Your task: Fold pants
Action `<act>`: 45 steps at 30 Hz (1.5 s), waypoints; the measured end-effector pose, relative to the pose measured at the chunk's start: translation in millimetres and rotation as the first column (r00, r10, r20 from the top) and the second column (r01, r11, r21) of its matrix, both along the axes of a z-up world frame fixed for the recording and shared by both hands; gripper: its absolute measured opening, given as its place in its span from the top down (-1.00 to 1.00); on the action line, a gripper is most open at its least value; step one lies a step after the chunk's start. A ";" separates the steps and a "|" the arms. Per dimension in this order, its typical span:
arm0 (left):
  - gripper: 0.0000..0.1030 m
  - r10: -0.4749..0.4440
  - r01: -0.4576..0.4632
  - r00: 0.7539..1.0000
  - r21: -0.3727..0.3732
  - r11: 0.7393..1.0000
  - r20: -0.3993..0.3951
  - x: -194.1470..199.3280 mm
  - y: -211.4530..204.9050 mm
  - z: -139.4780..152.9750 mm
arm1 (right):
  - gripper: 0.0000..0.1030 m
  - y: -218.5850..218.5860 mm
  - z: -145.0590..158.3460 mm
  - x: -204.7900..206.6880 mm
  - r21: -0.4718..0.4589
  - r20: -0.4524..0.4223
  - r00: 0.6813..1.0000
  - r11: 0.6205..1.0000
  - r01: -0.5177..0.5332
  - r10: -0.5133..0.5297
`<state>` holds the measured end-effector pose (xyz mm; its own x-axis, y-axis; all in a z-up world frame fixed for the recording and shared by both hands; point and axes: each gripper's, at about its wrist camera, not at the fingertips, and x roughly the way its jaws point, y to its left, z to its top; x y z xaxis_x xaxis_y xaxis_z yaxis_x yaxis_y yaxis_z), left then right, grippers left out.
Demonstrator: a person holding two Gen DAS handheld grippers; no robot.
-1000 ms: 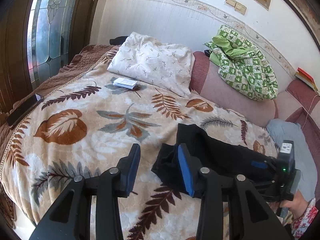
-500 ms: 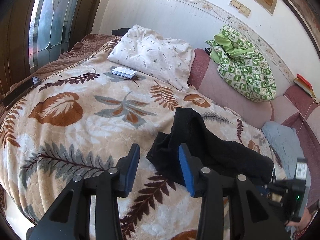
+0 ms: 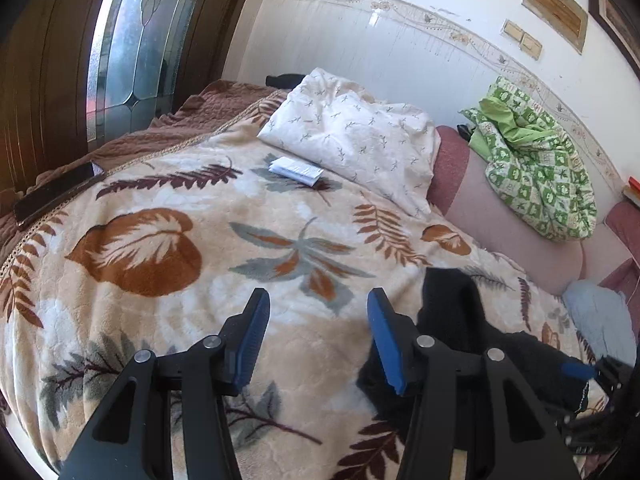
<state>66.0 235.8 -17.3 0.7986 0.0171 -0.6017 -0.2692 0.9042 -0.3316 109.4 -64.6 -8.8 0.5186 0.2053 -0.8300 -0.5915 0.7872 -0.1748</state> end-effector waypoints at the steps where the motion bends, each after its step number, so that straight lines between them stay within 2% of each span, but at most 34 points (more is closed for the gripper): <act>1: 0.03 0.004 -0.004 1.000 -0.027 1.000 -0.010 1.0 6.0 -3.5 | -0.38 11.2 0.8 12.5 -0.007 -0.003 1.000 1.000 -0.021 0.021; 3: 0.03 0.023 -0.023 1.000 -0.078 0.997 0.004 1.8 17.4 -4.7 | -0.12 32.9 2.3 31.9 0.001 -0.025 0.998 0.998 -0.059 0.059; 7: 0.03 0.039 -0.039 0.999 -0.086 0.996 0.000 3.2 22.7 -7.1 | -0.12 79.8 -5.4 54.2 0.001 -0.028 0.992 0.993 -0.121 0.121; 10: 0.03 0.031 -0.031 1.000 -0.097 0.995 -0.004 5.9 22.6 -9.1 | -0.12 101.9 -16.6 59.5 0.004 -0.046 0.990 0.991 -0.130 0.130; 12: 0.03 0.025 -0.025 1.000 -0.101 0.995 -0.004 7.1 22.5 -10.1 | -0.11 114.9 -31.5 69.1 -0.026 -0.060 0.990 0.991 -0.129 0.127; 13: 0.03 0.022 -0.022 1.000 -0.103 0.994 -0.006 8.3 22.1 -11.0 | 0.16 118.5 -39.0 73.8 -0.033 -0.080 0.990 0.992 -0.120 0.117; 15: 0.03 0.017 -0.018 1.000 -0.105 0.994 -0.013 10.0 21.5 -12.8 | 0.88 118.4 -46.7 82.4 -0.012 -0.137 0.986 0.995 -0.098 0.095; 19: 0.03 0.020 -0.022 1.000 -0.118 0.993 -0.020 12.3 23.2 -15.2 | 0.89 108.0 -35.2 81.0 0.043 -0.141 0.987 0.997 -0.067 0.072; 22: 0.03 0.034 -0.038 0.999 -0.136 0.990 -0.033 13.1 26.3 -18.5 | 0.90 97.3 -15.7 70.0 0.076 -0.122 0.990 0.995 -0.065 0.074; 27: 0.03 0.056 -0.059 0.998 -0.135 0.989 -0.025 8.3 28.7 -16.3 | 0.90 80.1 11.2 23.9 0.127 -0.118 0.988 0.988 -0.088 0.103; 30: 0.03 0.059 -0.061 0.998 -0.135 0.989 -0.021 6.5 28.7 -15.4 | 0.89 76.5 3.8 -17.6 0.094 -0.147 0.978 0.987 -0.133 0.146; 33: 0.03 0.066 -0.069 0.998 -0.136 0.988 -0.024 5.1 30.1 -15.5 | 0.85 74.9 -17.4 -62.2 0.037 -0.207 0.956 0.978 -0.206 0.209; 35: 0.03 0.068 -0.071 0.997 -0.148 0.986 -0.025 3.6 31.3 -15.9 | 0.77 73.1 -37.1 -84.6 -0.031 -0.250 0.935 0.963 -0.269 0.253; 36: 0.03 0.068 -0.071 0.997 -0.151 0.986 -0.025 2.6 31.6 -15.9 | 0.66 71.6 -45.3 -93.9 -0.071 -0.249 0.929 0.951 -0.300 0.274; 37: 0.03 0.068 -0.071 0.997 -0.148 0.986 -0.026 2.9 32.1 -16.0 | 0.42 70.2 -49.1 -98.3 -0.084 -0.254 0.924 0.945 -0.315 0.285; 39: 0.03 0.071 -0.074 0.997 -0.146 0.987 -0.024 1.9 32.2 -15.5 | 0.08 66.2 -43.8 -98.9 -0.031 -0.293 0.907 0.945 -0.324 0.302; 40: 0.03 0.072 -0.074 0.997 -0.146 0.987 -0.024 2.2 32.7 -15.8 | -0.02 65.3 -35.9 -95.9 -0.005 -0.290 0.908 0.949 -0.317 0.302; 42: 0.03 0.076 -0.079 0.997 -0.148 0.986 -0.024 1.5 34.4 -16.5 | -0.17 67.7 -13.2 -86.2 0.044 -0.235 0.928 0.957 -0.288 0.290; 45: 0.03 0.075 -0.078 0.997 -0.159 0.984 -0.029 0.9 35.8 -18.1 | -0.20 82.8 11.6 -63.9 0.095 -0.169 0.952 0.965 -0.243 0.256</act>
